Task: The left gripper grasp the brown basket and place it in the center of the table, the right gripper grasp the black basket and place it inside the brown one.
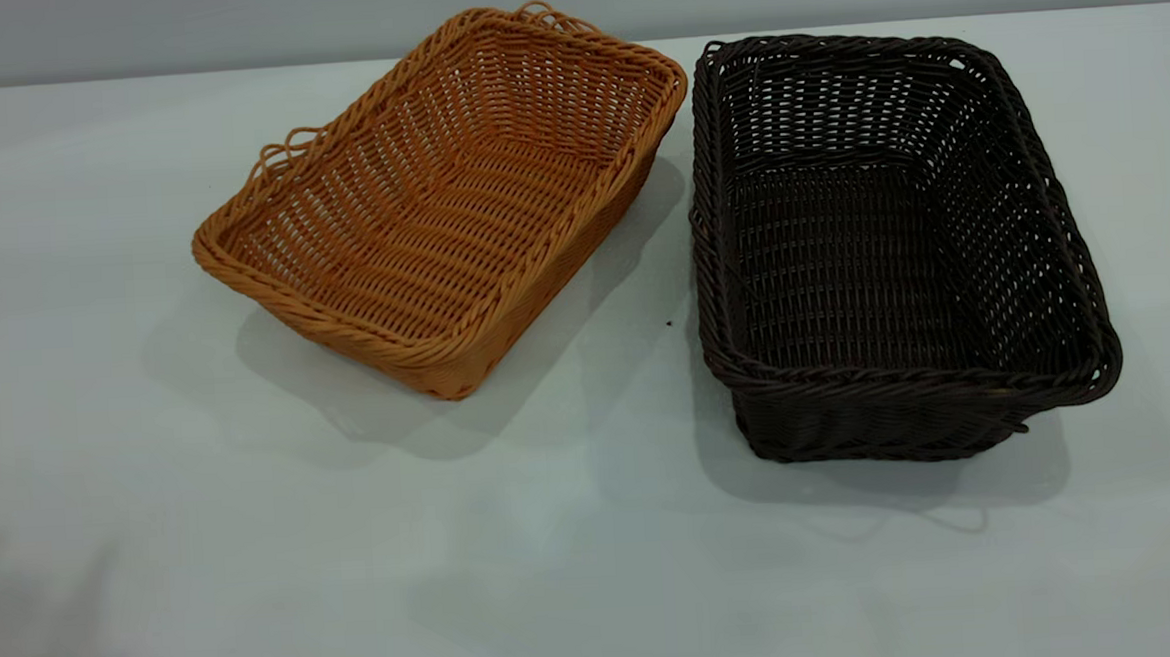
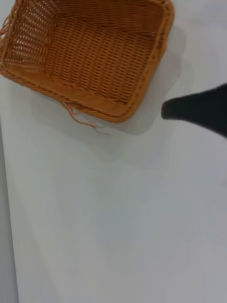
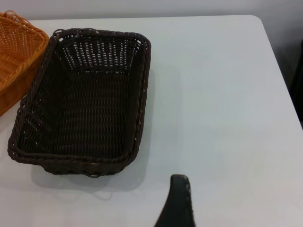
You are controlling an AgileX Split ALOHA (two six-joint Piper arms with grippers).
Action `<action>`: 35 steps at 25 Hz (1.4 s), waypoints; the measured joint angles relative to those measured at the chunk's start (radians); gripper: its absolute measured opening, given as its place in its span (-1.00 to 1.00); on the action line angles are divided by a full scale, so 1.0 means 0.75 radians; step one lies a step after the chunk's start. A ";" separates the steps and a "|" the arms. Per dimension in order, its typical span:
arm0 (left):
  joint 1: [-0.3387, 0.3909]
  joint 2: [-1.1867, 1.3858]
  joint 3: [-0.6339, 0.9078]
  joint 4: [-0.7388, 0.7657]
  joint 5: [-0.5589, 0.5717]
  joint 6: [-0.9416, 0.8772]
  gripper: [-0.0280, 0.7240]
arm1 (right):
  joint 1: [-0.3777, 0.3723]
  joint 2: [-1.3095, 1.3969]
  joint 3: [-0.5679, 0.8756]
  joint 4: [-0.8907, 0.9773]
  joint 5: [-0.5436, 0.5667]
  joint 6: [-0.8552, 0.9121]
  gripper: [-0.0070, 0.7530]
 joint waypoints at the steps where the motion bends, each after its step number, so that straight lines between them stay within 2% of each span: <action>1: -0.013 0.087 -0.036 -0.038 -0.036 0.052 0.46 | 0.000 0.000 0.000 0.000 0.000 0.000 0.53; 5: -0.104 0.484 -0.209 -0.114 -0.133 0.226 0.46 | 0.000 0.000 0.000 0.000 0.000 0.002 0.53; 8: -0.166 0.781 -0.380 -0.115 -0.175 0.268 0.46 | 0.000 0.000 0.000 0.000 0.000 0.032 0.53; 12: -0.200 1.179 -0.659 -0.116 -0.188 0.287 0.46 | 0.000 0.052 -0.024 -0.025 0.002 0.067 0.53; 17: -0.218 1.600 -1.041 -0.116 -0.123 0.296 0.46 | 0.000 0.335 -0.112 -0.031 -0.008 0.115 0.53; 23: -0.247 1.965 -1.424 -0.100 -0.003 0.303 0.46 | 0.000 0.736 -0.119 0.058 -0.174 0.122 0.53; 29: -0.249 2.083 -1.528 -0.052 0.005 0.305 0.46 | 0.000 1.115 -0.119 0.303 -0.353 0.084 0.53; 35: -0.249 2.143 -1.533 -0.055 0.002 0.303 0.38 | 0.000 1.463 -0.119 0.711 -0.510 -0.157 0.53</action>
